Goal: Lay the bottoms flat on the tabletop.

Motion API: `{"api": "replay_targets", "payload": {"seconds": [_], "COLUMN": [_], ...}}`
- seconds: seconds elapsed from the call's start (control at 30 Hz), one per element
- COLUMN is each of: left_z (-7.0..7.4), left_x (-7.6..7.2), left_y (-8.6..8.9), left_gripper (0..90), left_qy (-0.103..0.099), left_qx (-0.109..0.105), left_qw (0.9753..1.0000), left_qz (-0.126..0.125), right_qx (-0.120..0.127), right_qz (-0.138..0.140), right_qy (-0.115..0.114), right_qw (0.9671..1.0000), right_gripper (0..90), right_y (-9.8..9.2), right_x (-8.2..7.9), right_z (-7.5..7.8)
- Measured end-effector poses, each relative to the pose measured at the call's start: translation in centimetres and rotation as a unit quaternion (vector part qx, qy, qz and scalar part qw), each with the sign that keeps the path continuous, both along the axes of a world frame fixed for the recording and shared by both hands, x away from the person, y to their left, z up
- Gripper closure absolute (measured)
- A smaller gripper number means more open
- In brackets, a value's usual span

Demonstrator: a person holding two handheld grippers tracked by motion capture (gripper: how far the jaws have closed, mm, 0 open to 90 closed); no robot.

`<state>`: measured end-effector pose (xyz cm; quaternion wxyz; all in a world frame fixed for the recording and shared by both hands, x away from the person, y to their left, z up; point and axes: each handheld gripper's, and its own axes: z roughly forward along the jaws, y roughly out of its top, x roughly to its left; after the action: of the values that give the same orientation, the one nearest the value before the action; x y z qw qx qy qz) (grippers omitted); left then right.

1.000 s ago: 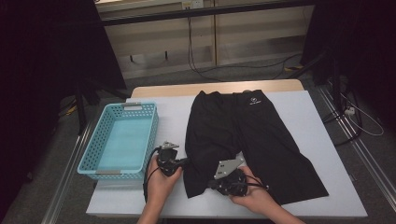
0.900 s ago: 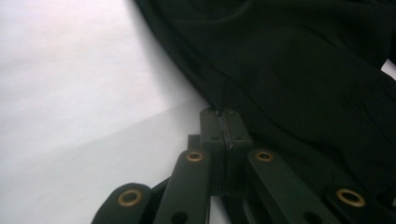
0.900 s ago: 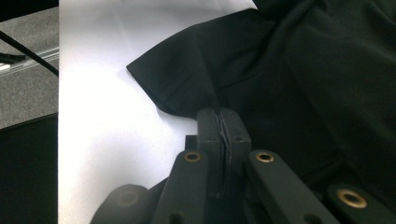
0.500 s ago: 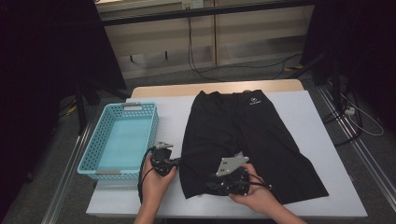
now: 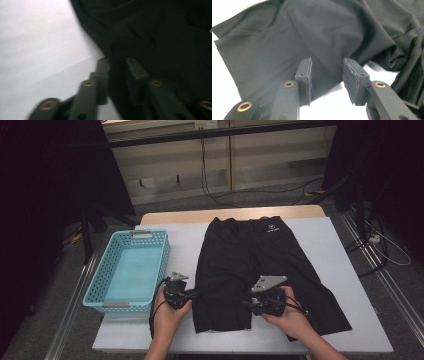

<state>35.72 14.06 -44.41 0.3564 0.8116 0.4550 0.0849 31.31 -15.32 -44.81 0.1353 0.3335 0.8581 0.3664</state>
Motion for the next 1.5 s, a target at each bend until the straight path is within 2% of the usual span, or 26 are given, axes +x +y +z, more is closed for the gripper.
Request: {"api": "replay_targets", "payload": {"seconds": [0.1, 0.17, 0.33, 0.4, 0.67, 0.77, 0.97, 1.03, 1.1, 1.17, 1.27, 1.4, 1.5], "left_z": [0.2, 0.3, 0.5, 0.5, 0.6, 0.7, 0.7, 0.7, 0.8, 0.9, 0.9, 0.9, 0.9], "left_x": [-0.1, -0.2, -0.5, -0.6, -0.8, -0.8, -0.8, -0.8, -0.9, -0.9, -1.0, -1.1, -1.1], "left_y": [-0.1, -0.1, 0.1, 0.2, 0.0, -0.1, -0.2, -0.2, -0.2, -0.1, -0.1, -0.1, -0.2], "left_gripper": [52.8, 47.0, 39.6, 38.8, 39.3, 38.0, 38.7, 37.0, 35.6, 33.5, 30.6, 28.4, 27.7], "left_qy": [-0.019, -0.017, -0.010, -0.010, -0.004, -0.005, -0.004, -0.008, -0.009, -0.011, -0.012, -0.012, -0.012], "left_qx": [-0.002, -0.006, 0.000, 0.001, 0.000, -0.001, -0.001, -0.001, -0.003, -0.002, -0.004, -0.002, -0.002], "left_qw": [0.9998, 0.9998, 0.9999, 0.9998, 0.9998, 0.9997, 0.9997, 0.9996, 0.9997, 0.9996, 0.9997, 0.9996, 0.9996], "left_qz": [-0.004, -0.009, -0.013, -0.015, -0.022, -0.023, -0.026, -0.027, -0.024, -0.024, -0.022, -0.025, -0.026], "right_qx": [-0.003, -0.010, 0.001, 0.008, 0.012, 0.026, 0.008, 0.006, 0.006, 0.010, 0.012, 0.001, -0.008], "right_qz": [0.004, 0.005, 0.002, 0.013, 0.023, 0.031, 0.041, 0.044, 0.041, 0.030, -0.002, -0.044, -0.064], "right_qy": [0.006, 0.011, 0.021, 0.032, 0.046, 0.054, 0.053, 0.050, 0.045, 0.028, -0.001, -0.027, -0.032], "right_qw": [1.0000, 0.9999, 0.9998, 0.9994, 0.9986, 0.9977, 0.9977, 0.9978, 0.9981, 0.9991, 0.9999, 0.9987, 0.9974], "right_gripper": [60.1, 61.4, 73.0, 86.4, 87.5, 87.5, 85.7, 83.3, 75.7, 67.8, 60.5, 59.6, 59.5], "right_y": [0.0, 0.1, 0.2, 0.3, 0.1, -0.2, 0.3, 0.5, 0.4, 0.1, -0.6, -1.0, -0.8], "right_x": [0.0, 0.0, -0.2, -0.1, -0.6, -1.0, -1.7, -1.7, -1.7, -1.3, -0.4, 1.0, 1.8], "right_z": [-0.2, -0.5, -0.6, -0.5, -0.2, 0.0, 0.0, 0.0, 0.2, 0.6, 1.2, 1.2, 0.8]}}
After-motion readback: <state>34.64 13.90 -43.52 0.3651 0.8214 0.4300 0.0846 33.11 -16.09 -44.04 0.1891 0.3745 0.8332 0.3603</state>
